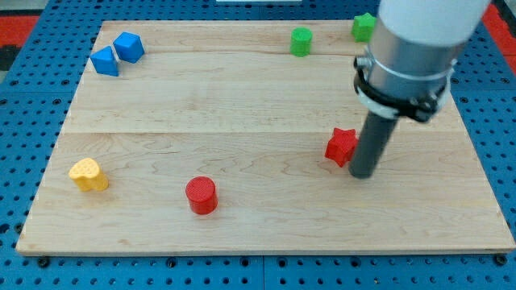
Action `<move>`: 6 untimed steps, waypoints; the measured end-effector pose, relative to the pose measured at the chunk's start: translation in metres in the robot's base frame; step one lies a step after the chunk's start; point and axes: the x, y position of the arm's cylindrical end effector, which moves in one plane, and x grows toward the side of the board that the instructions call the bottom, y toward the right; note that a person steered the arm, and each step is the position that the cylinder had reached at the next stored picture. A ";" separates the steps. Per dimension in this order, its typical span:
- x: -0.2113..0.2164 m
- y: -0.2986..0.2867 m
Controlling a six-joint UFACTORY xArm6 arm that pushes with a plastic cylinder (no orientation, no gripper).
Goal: Slide the red star towards top center
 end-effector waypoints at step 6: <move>-0.132 -0.095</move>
